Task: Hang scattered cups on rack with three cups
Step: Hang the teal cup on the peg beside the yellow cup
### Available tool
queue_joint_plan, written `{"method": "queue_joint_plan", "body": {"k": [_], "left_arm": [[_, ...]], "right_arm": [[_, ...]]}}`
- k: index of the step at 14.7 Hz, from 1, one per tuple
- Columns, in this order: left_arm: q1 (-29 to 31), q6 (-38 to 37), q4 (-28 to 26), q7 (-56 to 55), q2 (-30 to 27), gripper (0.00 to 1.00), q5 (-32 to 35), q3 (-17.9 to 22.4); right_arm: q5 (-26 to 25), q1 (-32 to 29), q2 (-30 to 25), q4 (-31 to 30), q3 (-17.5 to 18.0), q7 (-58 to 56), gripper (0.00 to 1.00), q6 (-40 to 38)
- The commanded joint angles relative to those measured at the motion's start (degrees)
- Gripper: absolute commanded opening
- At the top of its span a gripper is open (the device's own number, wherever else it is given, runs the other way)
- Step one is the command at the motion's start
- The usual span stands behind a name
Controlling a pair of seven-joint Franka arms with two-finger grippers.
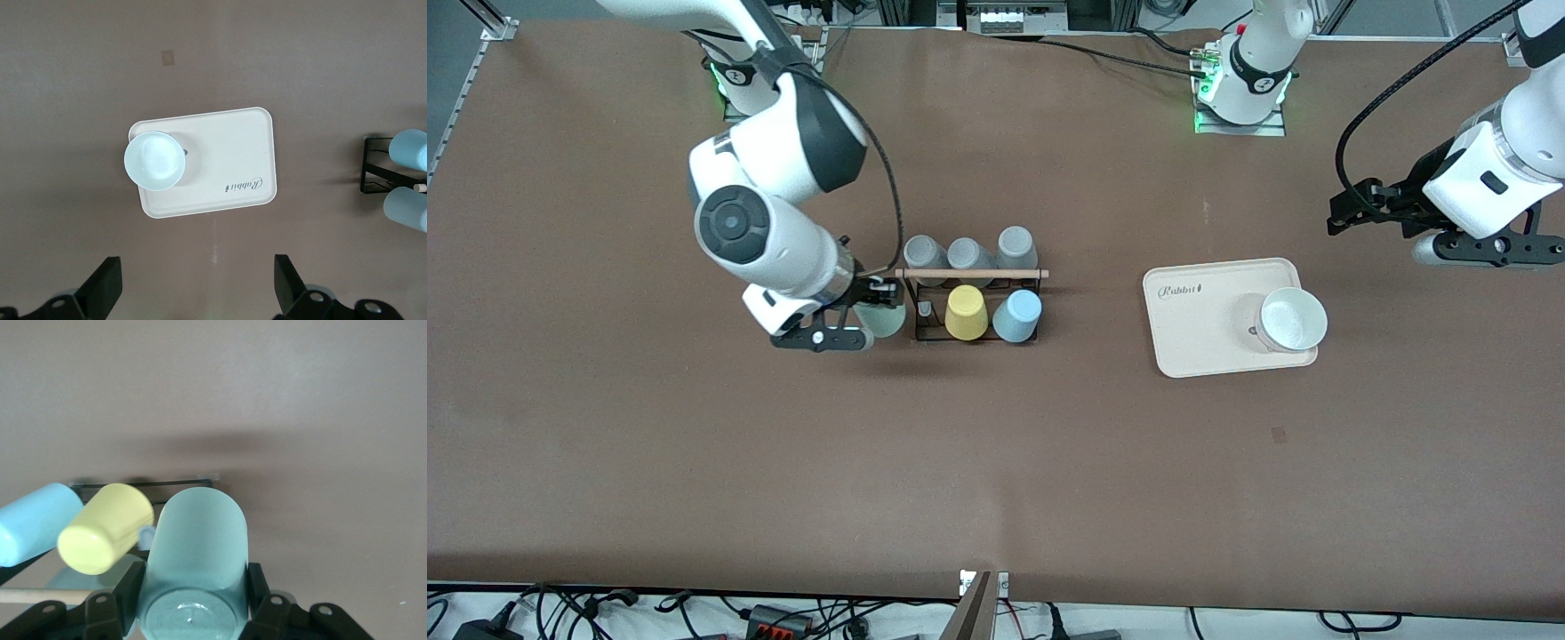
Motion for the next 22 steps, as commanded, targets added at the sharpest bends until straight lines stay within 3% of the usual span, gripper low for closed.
{"method": "queue_joint_plan", "body": {"k": [1,8,22], "left_arm": [[0.1,-1.1,1.4,1.3,0.6,1.00,0.9,0.0],[0.1,-1.1,1.4,1.3,0.6,1.00,0.9,0.0],[0.1,-1.1,1.4,1.4,0.6,1.00,0.9,0.0]], "right_arm": [[0.6,2.6,1.9,2.0,-0.4,4.9,0.28,0.8],[-1.5,4.2,3.7,1.9,-0.4,7.4,0.28,2.2],[-1.0,4.9,8.9,1.9,-0.4,10.5,0.27,6.5]]}}
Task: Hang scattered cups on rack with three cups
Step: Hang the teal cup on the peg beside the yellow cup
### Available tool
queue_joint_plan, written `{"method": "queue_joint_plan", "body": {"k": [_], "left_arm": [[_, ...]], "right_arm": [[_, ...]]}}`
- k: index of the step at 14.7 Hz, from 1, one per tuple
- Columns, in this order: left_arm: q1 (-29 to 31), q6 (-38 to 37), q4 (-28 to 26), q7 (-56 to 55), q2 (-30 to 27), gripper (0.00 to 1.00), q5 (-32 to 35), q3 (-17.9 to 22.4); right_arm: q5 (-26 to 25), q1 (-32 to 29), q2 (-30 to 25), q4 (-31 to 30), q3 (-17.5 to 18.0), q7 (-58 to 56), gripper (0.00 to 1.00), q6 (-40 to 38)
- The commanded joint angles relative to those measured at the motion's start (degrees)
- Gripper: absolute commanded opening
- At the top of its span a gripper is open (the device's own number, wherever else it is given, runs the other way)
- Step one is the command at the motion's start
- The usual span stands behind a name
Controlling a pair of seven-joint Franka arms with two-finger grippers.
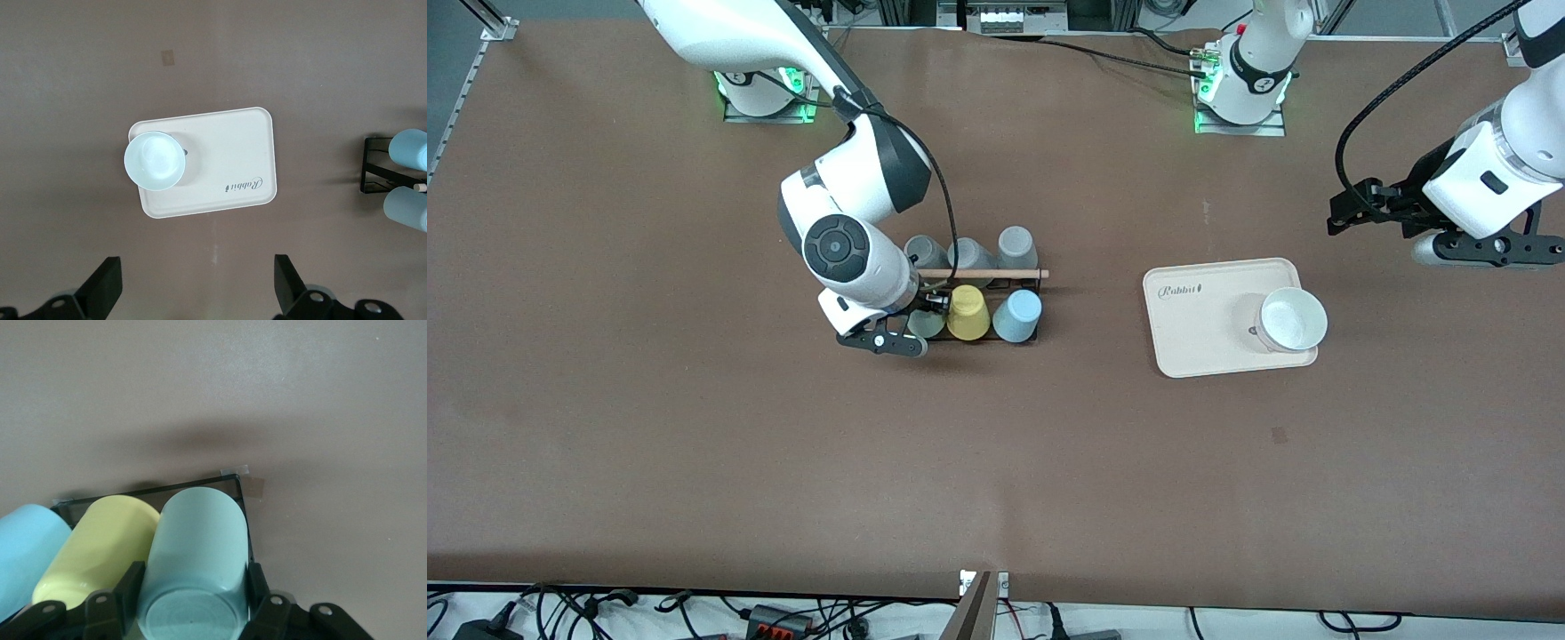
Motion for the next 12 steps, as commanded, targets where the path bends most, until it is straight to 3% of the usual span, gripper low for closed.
{"method": "queue_joint_plan", "body": {"k": [1,2,3,10,12], "left_arm": [[0.1,-1.1,1.4,1.3,0.6,1.00,0.9,0.0],[0.1,-1.1,1.4,1.3,0.6,1.00,0.9,0.0],[0.1,-1.1,1.4,1.3,0.6,1.00,0.9,0.0],[0.1,-1.1,1.4,1.3,0.6,1.00,0.9,0.0],[0.1,-1.1,1.4,1.3,0.6,1.00,0.9,0.0]], "right_arm": [[-0.4,0.5,1.4,1.7,-0.2,1.2,0.28,0.2],[-0.4,0.5,1.7,1.7,-0.2,1.1,0.53,0.2],[-0.4,0.5,1.7,1.7,-0.2,1.2,1.00,0.2],[-0.6,-1.0,-3.4,1.9,-1.1,1.3,1.00,-4.3],[-1.0,-2.6,-5.3,6.3,-1.5,1.0,1.00,-9.2]]}}
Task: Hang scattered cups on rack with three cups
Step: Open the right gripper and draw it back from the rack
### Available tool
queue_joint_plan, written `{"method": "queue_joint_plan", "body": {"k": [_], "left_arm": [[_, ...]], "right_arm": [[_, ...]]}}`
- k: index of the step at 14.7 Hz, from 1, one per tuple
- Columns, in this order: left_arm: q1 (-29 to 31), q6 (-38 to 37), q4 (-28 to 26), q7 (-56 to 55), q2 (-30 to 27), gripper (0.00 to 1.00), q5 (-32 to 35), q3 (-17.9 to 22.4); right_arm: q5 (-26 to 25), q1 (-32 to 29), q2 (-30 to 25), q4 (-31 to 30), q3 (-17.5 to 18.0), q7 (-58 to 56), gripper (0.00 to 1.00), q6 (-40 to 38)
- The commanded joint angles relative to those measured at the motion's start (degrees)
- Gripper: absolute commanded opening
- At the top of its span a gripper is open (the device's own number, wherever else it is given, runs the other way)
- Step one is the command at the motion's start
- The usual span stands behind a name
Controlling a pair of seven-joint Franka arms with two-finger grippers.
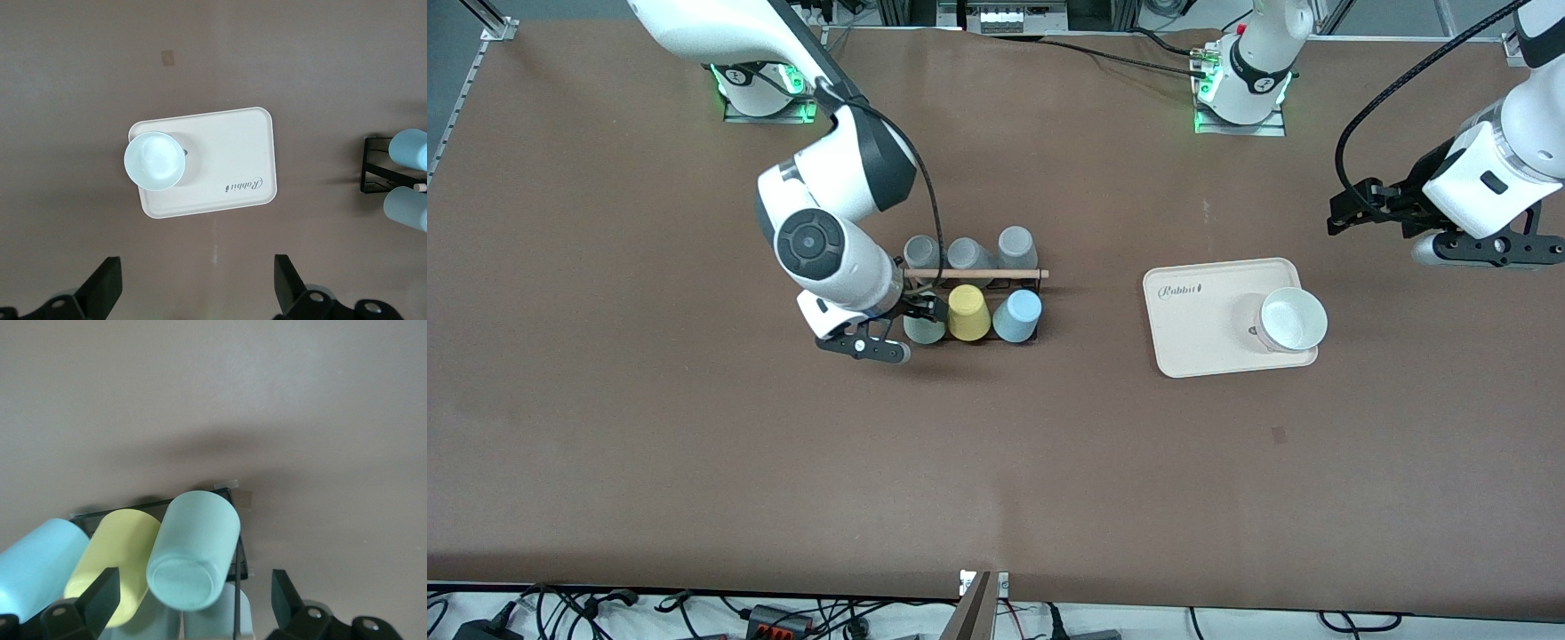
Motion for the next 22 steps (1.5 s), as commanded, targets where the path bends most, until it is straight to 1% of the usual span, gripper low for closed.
{"method": "queue_joint_plan", "body": {"k": [1,2,4,5,9,12,15,17,19,21,22], "left_arm": [[0.1,-1.1,1.4,1.3,0.6,1.00,0.9,0.0],[0.1,-1.1,1.4,1.3,0.6,1.00,0.9,0.0],[0.1,-1.1,1.4,1.3,0.6,1.00,0.9,0.0],[0.1,-1.1,1.5,1.3,0.6,1.00,0.9,0.0],[0.1,-1.1,1.5,1.3,0.6,1.00,0.9,0.0],[0.1,-1.1,1.5,1.3,0.6,1.00,0.9,0.0],[0.1,-1.1,1.5,1.3,0.6,1.00,0.9,0.0],[0.1,-1.1,1.5,1.3,0.6,1.00,0.8,0.0],[0.1,-1.1,1.5,1.3,0.6,1.00,0.9,0.0],[0.1,-1.1,1.5,1.4,0.6,1.00,0.9,0.0],[0.1,-1.1,1.5,1.4,0.6,1.00,0.9,0.0]], "right_arm": [[-0.9,-2.5,-2.3,5.4,-0.4,0.1,1.00,-8.5],[-1.1,-3.6,-2.3,7.4,-1.0,-1.2,1.00,-10.8],[-4.8,-5.7,-2.5,9.6,-1.7,-6.9,1.00,-15.0],[-5.2,-6.9,-2.8,10.5,-2.3,-8.9,1.00,-16.2],[-5.3,-13.4,-5.4,11.1,-2.4,-15.5,1.00,-18.3],[-5.2,-18.6,-6.4,11.8,-2.3,-19.3,1.00,-18.7],[-5.5,-23.8,-9.2,11.0,-2.4,-29.2,1.00,-18.1],[-5.9,-25.2,-10.8,9.8,-3.6,-34.5,1.00,-17.3],[-6.3,-27.8,-12.9,9.1,-3.9,-38.5,1.00,-16.9],[-6.4,-28.6,-14.4,9.1,-4.2,-42.4,1.00,-17.4],[-6.4,-28.4,-15.1,9.0,-5.5,-43.6,1.00,-17.4]]}}
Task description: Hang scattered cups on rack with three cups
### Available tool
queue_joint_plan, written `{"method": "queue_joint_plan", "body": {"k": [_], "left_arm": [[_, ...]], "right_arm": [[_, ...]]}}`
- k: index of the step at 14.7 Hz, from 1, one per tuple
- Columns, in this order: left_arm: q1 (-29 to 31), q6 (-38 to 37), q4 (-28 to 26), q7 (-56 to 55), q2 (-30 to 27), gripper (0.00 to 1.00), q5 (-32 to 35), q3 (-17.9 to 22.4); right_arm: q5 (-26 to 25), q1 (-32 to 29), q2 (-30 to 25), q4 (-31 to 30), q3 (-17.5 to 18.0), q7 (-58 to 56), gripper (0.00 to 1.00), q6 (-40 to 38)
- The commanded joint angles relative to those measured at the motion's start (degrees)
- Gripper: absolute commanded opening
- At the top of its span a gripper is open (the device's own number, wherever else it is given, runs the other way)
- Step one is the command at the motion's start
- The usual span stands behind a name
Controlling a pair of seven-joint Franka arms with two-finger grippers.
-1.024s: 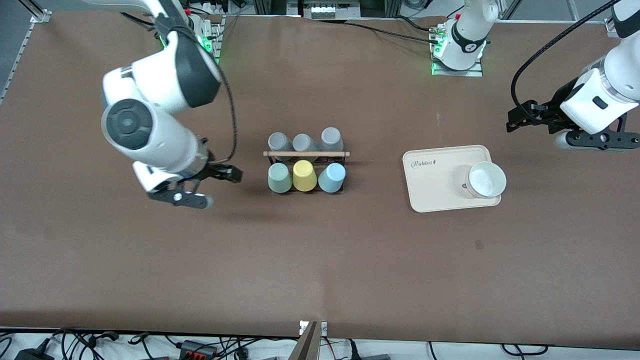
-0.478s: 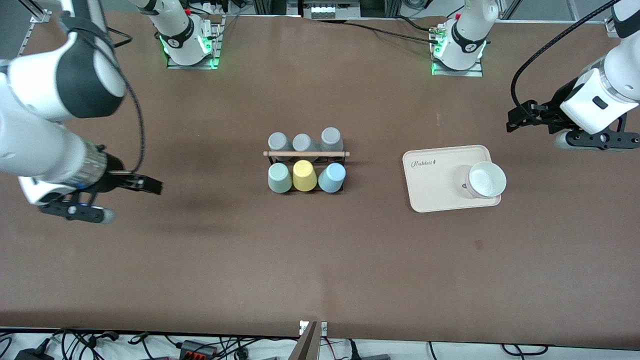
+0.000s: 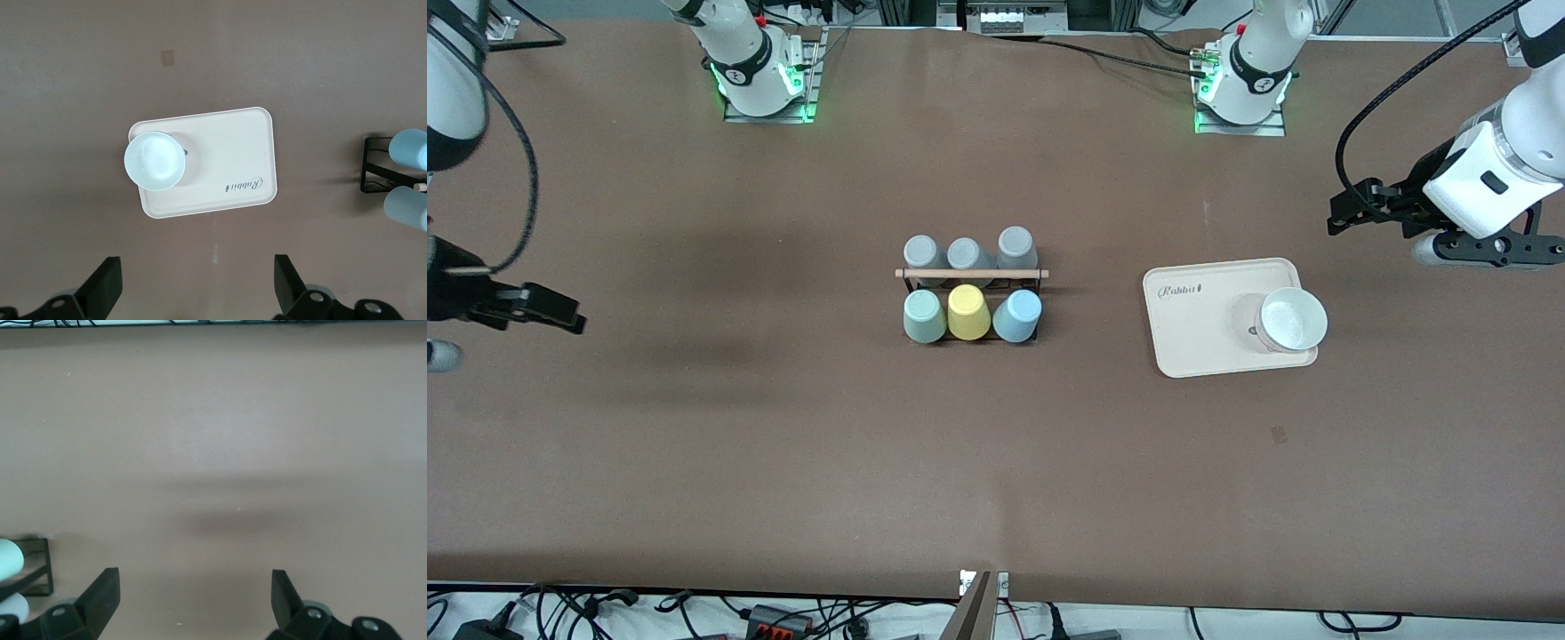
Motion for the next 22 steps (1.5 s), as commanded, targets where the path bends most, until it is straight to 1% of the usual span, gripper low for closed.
{"method": "queue_joint_plan", "body": {"k": [1,4,6,9,11,17,22], "left_arm": [[0.1,-1.1,1.5,1.3,0.6,1.00,0.9,-0.1],[0.1,-1.1,1.5,1.3,0.6,1.00,0.9,-0.1],[0.1,-1.1,1.5,1.3,0.6,1.00,0.9,-0.1],[0.1,-1.1,1.5,1.3,0.6,1.00,0.9,-0.1],[0.1,-1.1,1.5,1.3,0.6,1.00,0.9,-0.1],[0.1,-1.1,1.5,1.3,0.6,1.00,0.9,-0.1],[0.1,-1.1,1.5,1.3,0.6,1.00,0.9,-0.1]], "right_arm": [[-0.7,0.3,-3.5,-2.3,-1.5,-3.6,1.00,-0.1],[-0.9,-0.1,-6.3,-6.4,-1.5,-3.3,1.00,0.6],[-0.9,-0.2,-8.9,-11.4,-1.5,-3.4,1.00,3.6],[-1.0,-0.1,-14.8,-21.1,-1.5,-3.5,1.00,7.9],[-1.0,-0.1,-16.9,-24.5,-1.5,-3.5,1.00,8.5],[-1.0,0.0,-19.0,-27.7,-1.4,-3.5,1.00,8.5],[-1.0,0.1,-19.0,-27.0,-1.3,-3.4,1.00,8.6]]}}
